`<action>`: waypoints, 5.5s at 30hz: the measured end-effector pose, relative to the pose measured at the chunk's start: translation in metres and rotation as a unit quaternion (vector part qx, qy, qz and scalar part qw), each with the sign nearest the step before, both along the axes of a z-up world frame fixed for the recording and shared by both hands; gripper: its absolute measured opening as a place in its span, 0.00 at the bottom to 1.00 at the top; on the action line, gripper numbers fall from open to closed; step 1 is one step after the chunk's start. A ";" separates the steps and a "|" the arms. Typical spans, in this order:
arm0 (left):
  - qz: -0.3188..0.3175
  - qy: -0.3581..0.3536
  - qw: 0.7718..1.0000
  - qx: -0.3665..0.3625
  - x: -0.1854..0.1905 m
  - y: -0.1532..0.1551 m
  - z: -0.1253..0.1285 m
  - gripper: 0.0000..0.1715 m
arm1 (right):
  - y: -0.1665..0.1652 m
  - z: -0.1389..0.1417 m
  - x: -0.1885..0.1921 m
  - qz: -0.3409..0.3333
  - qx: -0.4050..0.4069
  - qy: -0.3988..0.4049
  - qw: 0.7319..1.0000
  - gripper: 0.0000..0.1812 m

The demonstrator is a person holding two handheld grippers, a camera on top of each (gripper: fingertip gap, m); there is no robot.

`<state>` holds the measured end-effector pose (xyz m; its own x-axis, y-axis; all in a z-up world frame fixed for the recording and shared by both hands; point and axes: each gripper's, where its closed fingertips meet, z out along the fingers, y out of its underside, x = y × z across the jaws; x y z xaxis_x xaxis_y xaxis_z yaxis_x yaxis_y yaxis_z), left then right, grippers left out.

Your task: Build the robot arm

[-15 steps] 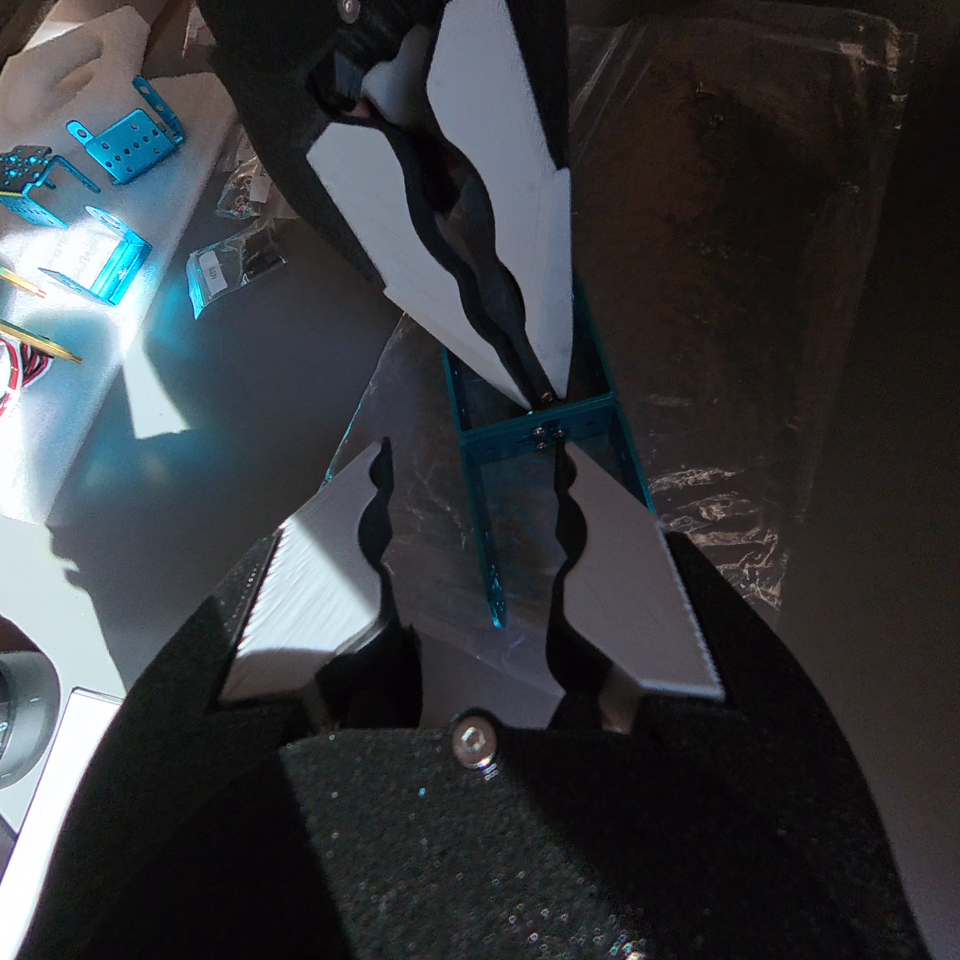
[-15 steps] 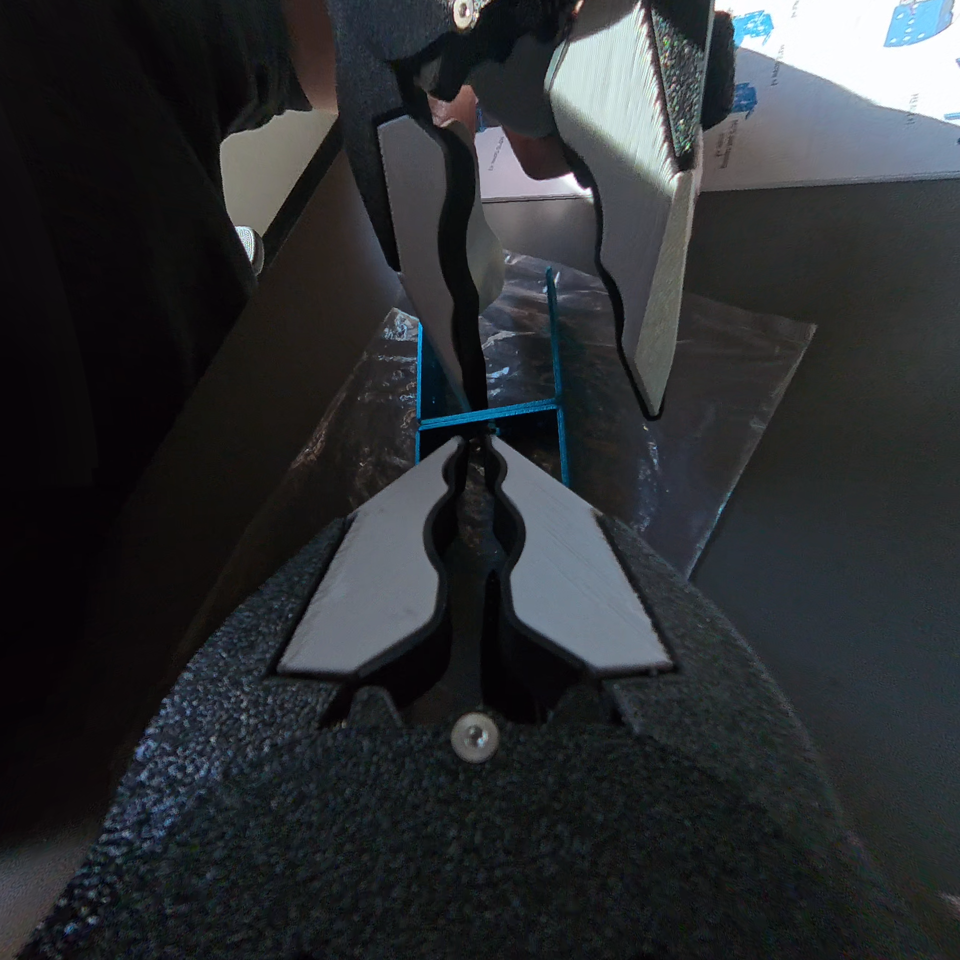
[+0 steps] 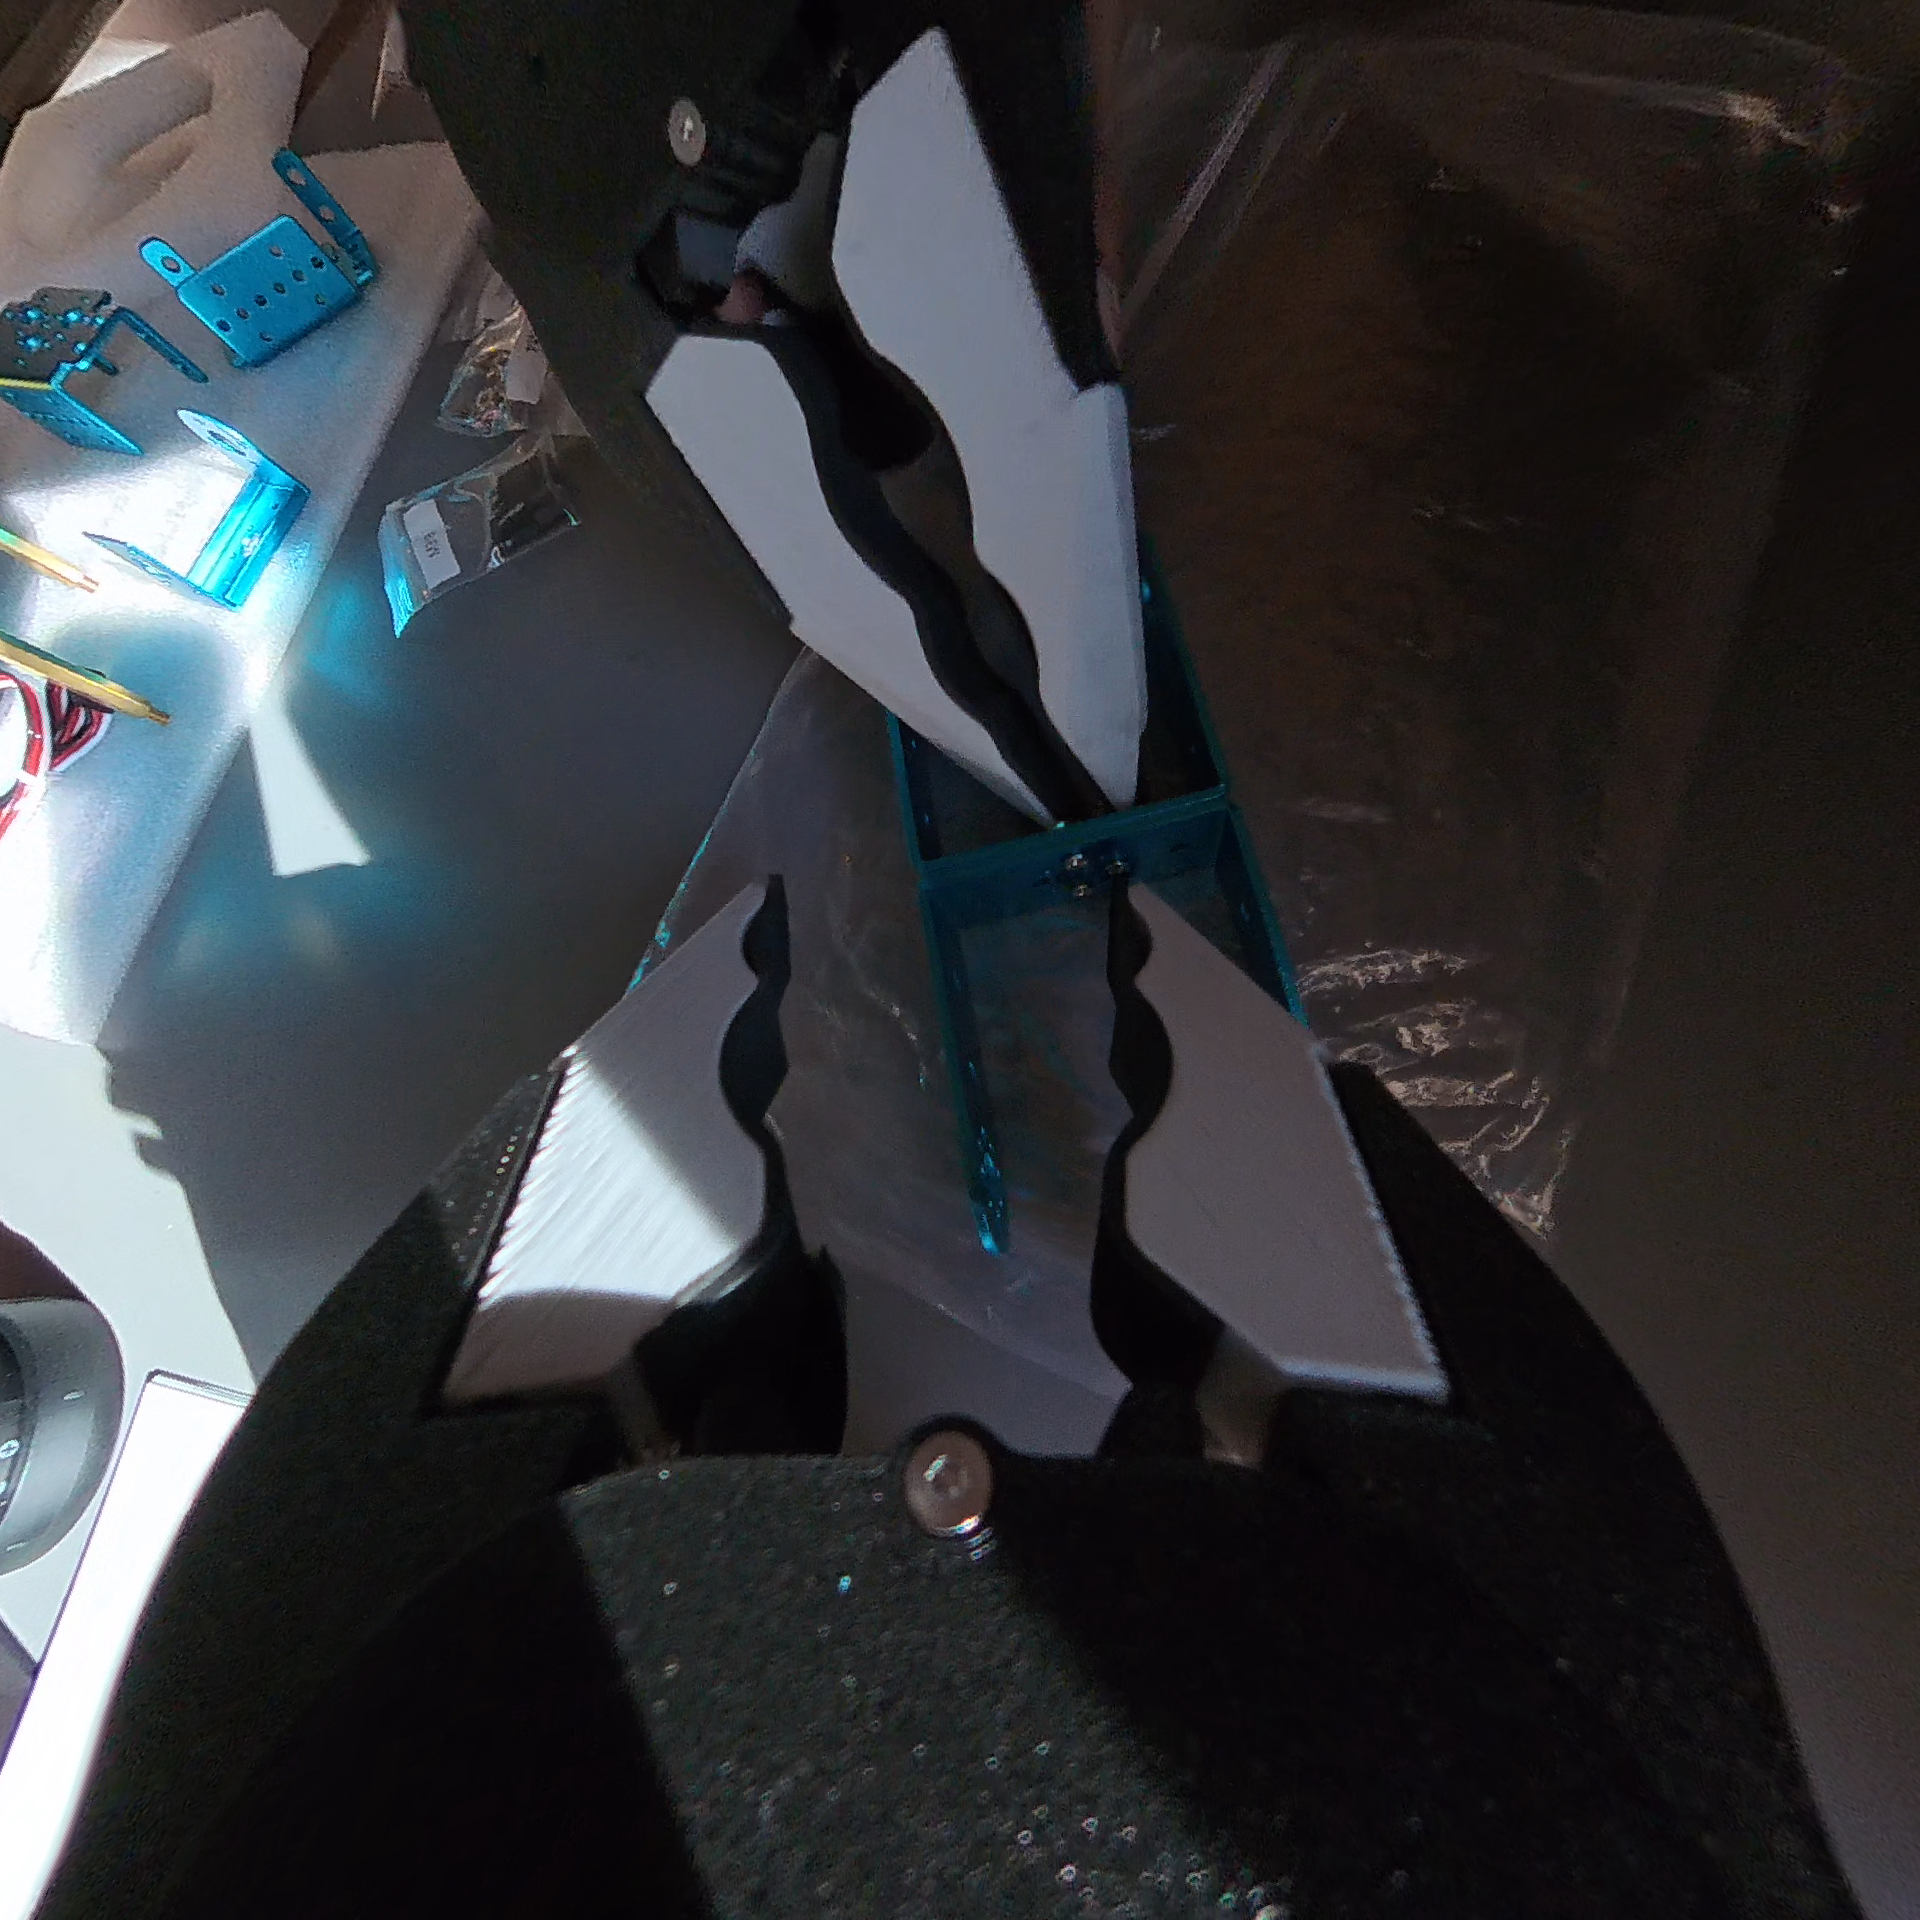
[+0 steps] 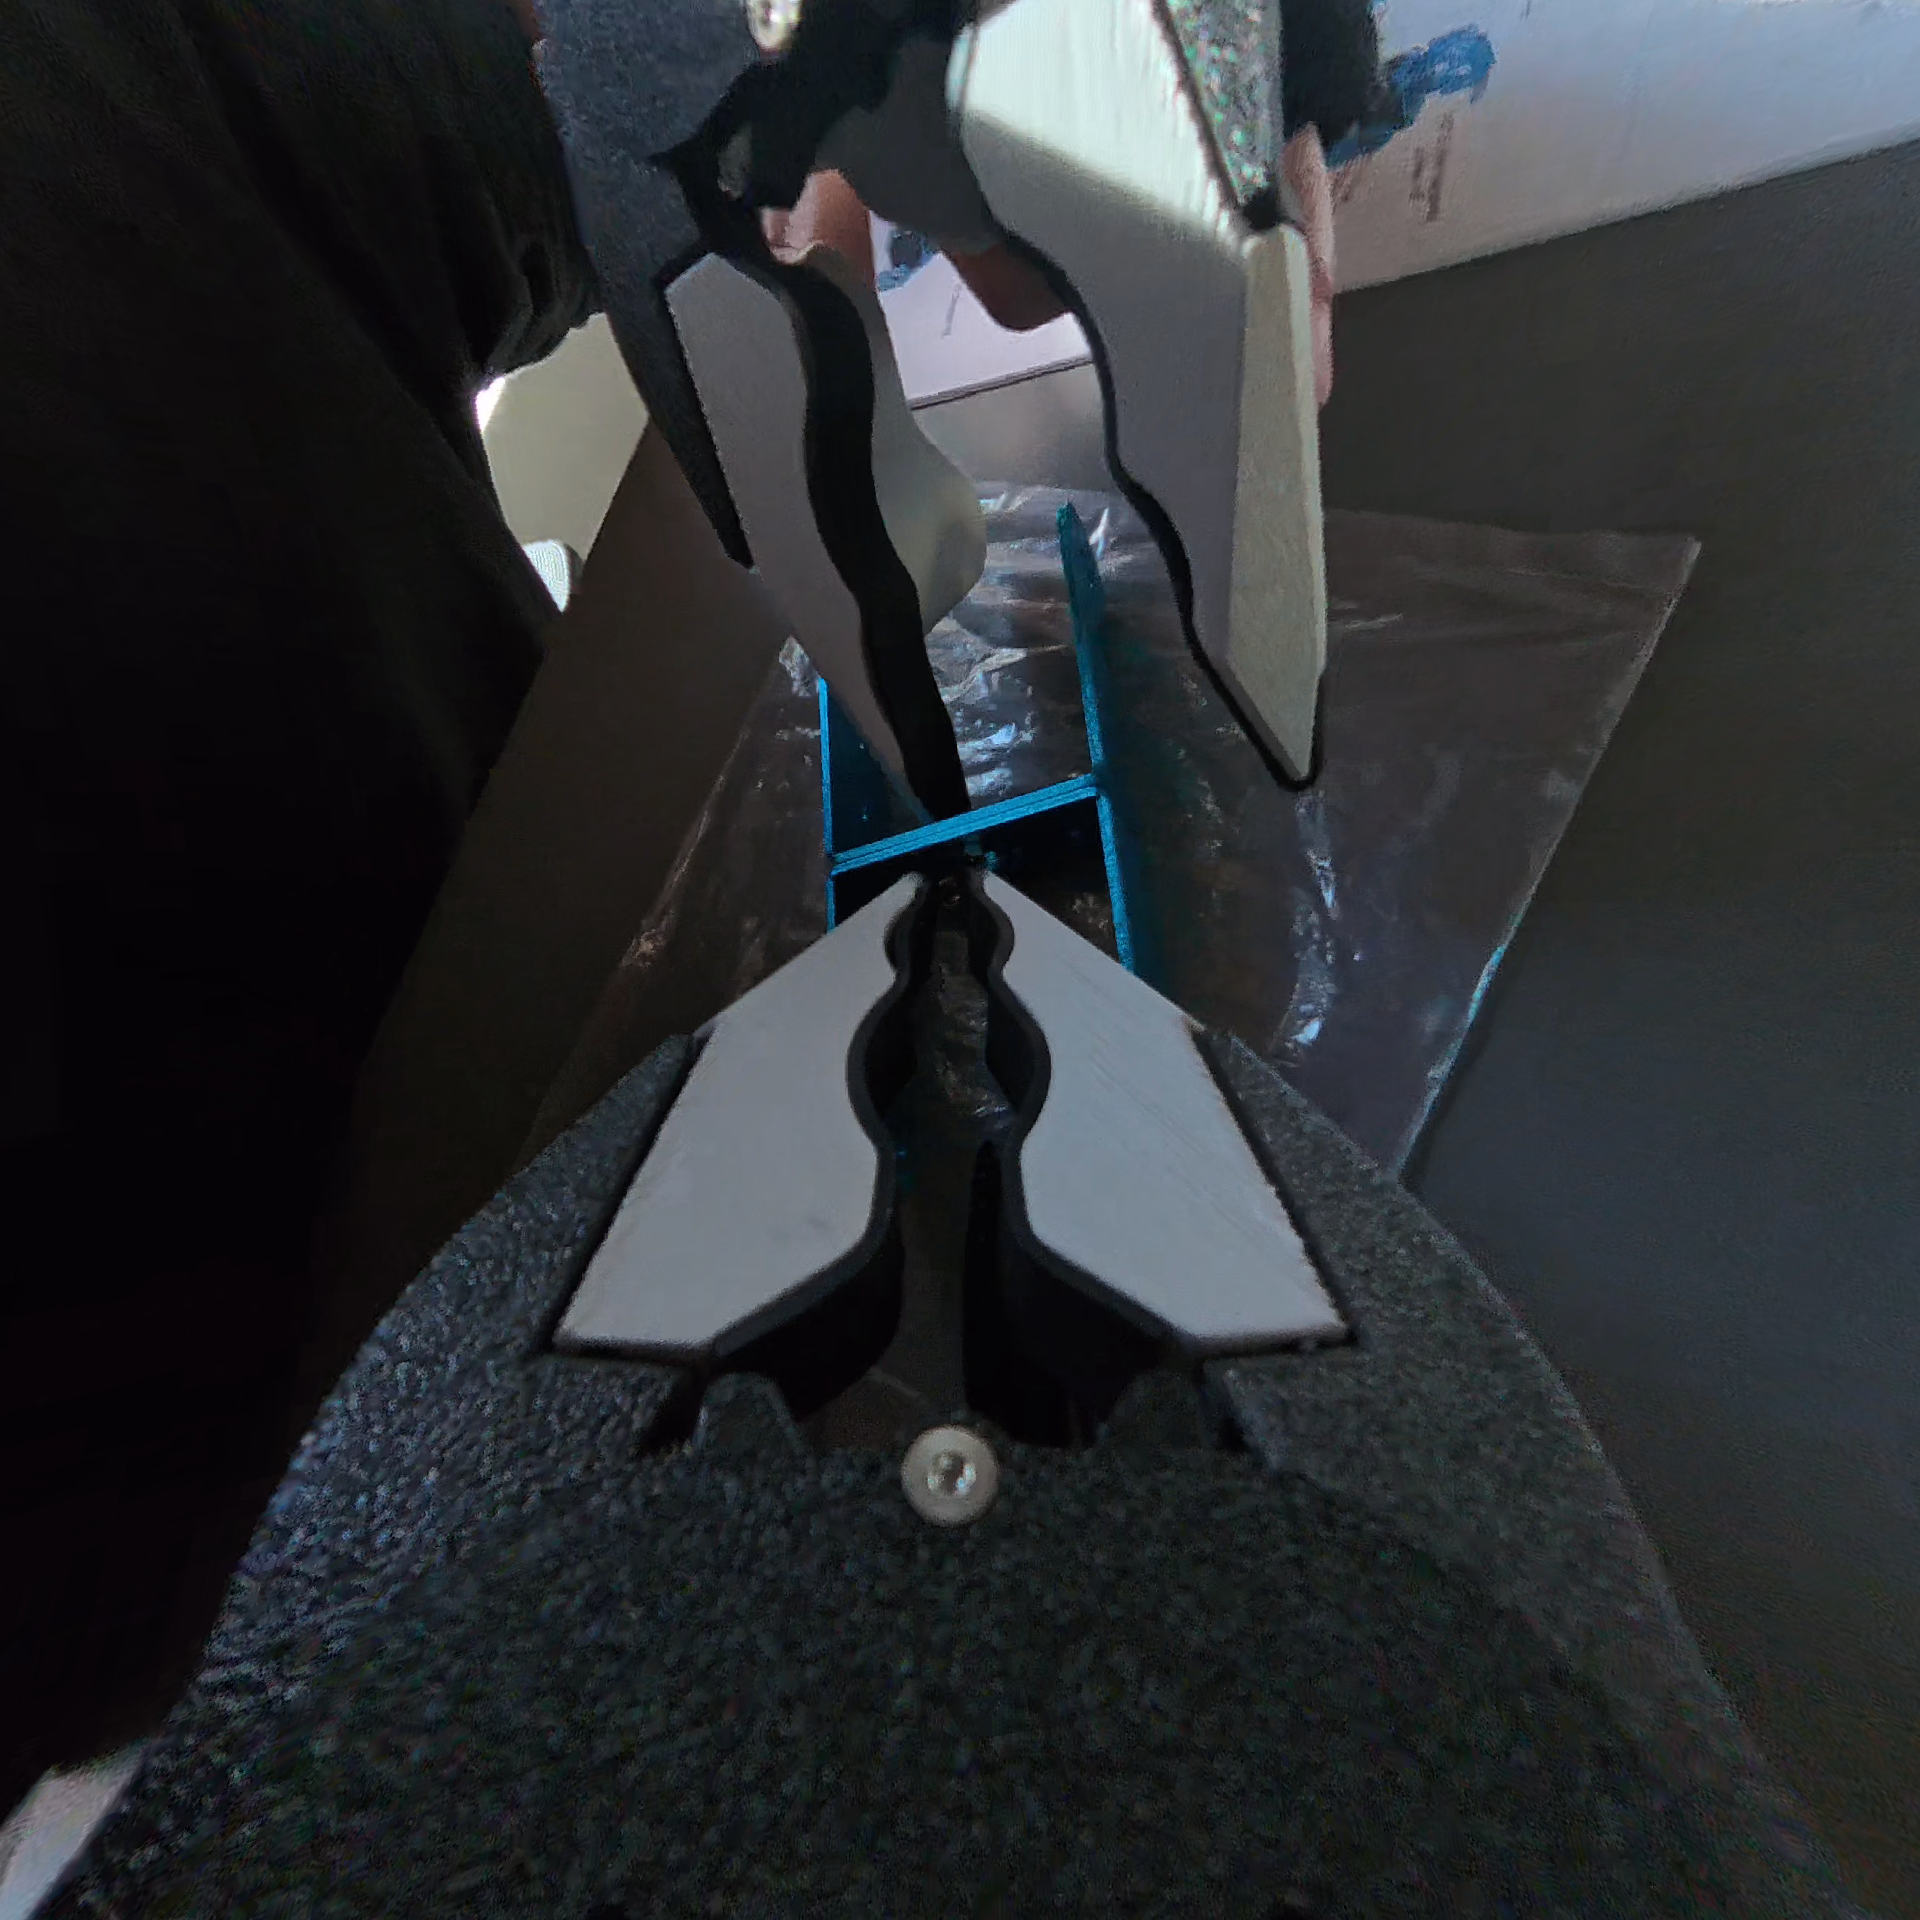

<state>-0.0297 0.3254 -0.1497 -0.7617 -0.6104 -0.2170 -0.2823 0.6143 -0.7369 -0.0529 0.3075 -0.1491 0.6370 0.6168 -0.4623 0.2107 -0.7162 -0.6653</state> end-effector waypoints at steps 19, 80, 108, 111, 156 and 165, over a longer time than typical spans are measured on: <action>-0.011 0.050 0.999 -0.018 -0.008 -0.005 -0.008 0.21 | 0.003 -0.002 0.001 -0.063 -0.006 -0.016 0.998 0.02; 0.006 0.095 0.994 -0.063 -0.010 -0.008 -0.006 0.20 | -0.046 -0.009 0.029 0.044 0.107 -0.159 0.980 0.01; 0.114 0.103 0.986 -0.057 -0.026 -0.008 -0.003 0.17 | -0.026 -0.009 0.049 -0.007 0.117 -0.206 0.972 0.06; 0.145 0.119 0.979 -0.076 -0.041 -0.020 -0.002 0.17 | -0.016 -0.010 0.054 -0.023 0.123 -0.219 0.968 0.08; 0.087 0.246 0.956 0.133 -0.027 -0.047 -0.013 0.10 | -0.116 0.053 0.069 -0.304 0.163 -0.046 0.937 0.17; 0.065 0.251 0.956 0.137 -0.029 -0.048 -0.013 0.07 | -0.117 0.049 0.069 -0.303 0.155 -0.044 0.939 0.16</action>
<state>-0.0582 0.2772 -0.1632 -0.7334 -0.6798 -0.0092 -0.6452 0.7002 -0.3056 0.0162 0.1901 -0.0997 0.9420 0.2244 -0.2495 -0.1098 -0.4967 -0.8610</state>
